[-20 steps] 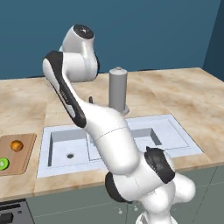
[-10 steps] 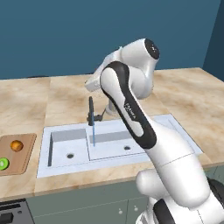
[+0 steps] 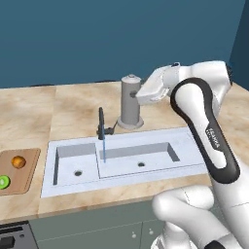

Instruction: Pick the kiwi, peach from the sink and place them on the cutting board to airdry. Then turn off the sink faucet.

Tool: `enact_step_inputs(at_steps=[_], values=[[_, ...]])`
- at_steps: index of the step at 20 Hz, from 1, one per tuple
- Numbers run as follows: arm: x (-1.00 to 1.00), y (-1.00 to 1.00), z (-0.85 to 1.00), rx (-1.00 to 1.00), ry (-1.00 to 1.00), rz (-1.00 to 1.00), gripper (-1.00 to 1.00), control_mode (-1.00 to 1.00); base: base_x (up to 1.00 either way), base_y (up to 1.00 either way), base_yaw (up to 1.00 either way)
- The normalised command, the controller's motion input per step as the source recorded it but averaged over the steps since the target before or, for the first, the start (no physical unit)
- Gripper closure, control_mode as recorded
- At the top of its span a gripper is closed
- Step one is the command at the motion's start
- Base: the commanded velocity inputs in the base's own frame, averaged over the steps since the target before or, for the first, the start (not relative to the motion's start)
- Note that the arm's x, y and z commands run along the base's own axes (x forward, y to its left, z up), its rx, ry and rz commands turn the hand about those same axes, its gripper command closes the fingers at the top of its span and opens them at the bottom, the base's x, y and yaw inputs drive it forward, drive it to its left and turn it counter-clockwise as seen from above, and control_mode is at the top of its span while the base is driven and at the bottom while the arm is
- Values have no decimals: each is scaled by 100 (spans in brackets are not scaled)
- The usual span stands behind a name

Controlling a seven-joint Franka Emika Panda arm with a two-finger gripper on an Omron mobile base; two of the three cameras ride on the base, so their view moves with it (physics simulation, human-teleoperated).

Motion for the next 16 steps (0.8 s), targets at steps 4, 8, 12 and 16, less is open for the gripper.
enact_step_inputs(at_steps=[4, 8, 12, 16], values=[[-33, -58, -5, 11, -17, 17, -100, -100, 0, 0, 0], [10, -19, -39, 0, -14, 23, -100, -100, 0, 0, 0], [37, -14, -35, 0, -11, 31, -100, -100, 0, 0, 0], [27, -26, -41, 0, -2, 26, -100, -100, 0, 0, 0]])
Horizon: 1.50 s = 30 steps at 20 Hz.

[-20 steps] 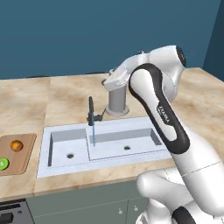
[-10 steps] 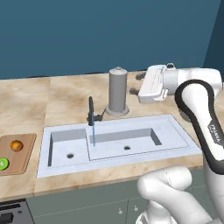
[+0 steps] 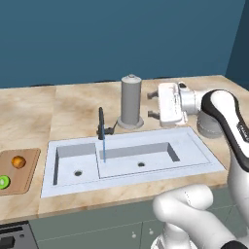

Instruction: Pick the kiwi, peach from the sink and place them on the cutting board to airdry. Then turn off the sink faucet.

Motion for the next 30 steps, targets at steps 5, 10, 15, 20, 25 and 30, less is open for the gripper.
enact_step_inputs(at_steps=[5, 10, 15, 20, 25, 30], values=[[6, -21, -55, 0, 0, 16, -100, -100, 0, 0, 0], [6, 2, -52, 0, 0, 7, -100, -100, 0, 0, 0], [7, 4, -38, 0, 0, 0, -100, -100, 0, 0, 0], [32, 0, -32, 0, 5, 0, -100, -100, 0, 0, 0], [41, -3, -22, 0, 9, 0, -100, -100, 0, 0, 0], [42, -16, -22, 0, 10, 4, -100, -100, 0, 0, 0]])
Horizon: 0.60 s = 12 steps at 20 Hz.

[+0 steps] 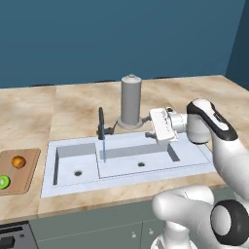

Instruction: Pick the kiwi, peach from the sink and place them on the cutting board to airdry. Then turn off the sink faucet.

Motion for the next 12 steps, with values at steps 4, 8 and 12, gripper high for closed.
enact_step_inputs(at_steps=[4, 8, 12], values=[[41, -14, -32, 0, 11, 8, -100, -100, 0, 0, 0], [53, 0, -42, 0, 11, 9, -100, -100, 0, 0, 0], [46, -1, -44, 0, 7, 9, -100, -100, 0, 0, 0]])
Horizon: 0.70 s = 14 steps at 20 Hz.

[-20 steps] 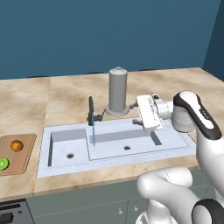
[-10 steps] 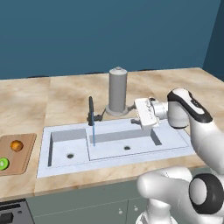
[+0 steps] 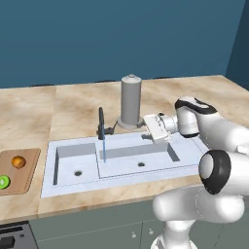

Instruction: Pick the kiwi, peach from the sink and place them on the cutting board to airdry. Then turn off the sink faucet.

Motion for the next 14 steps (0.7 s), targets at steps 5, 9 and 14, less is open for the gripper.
enact_step_inputs(at_steps=[5, 9, 14], values=[[25, -8, -40, 0, 1, 8, -100, -100, 0, 0, 0], [10, -4, -20, 6, 0, 2, -100, -100, 0, 0, 0], [18, 0, -1, 9, 0, 0, -100, -100, 0, 0, 0]])
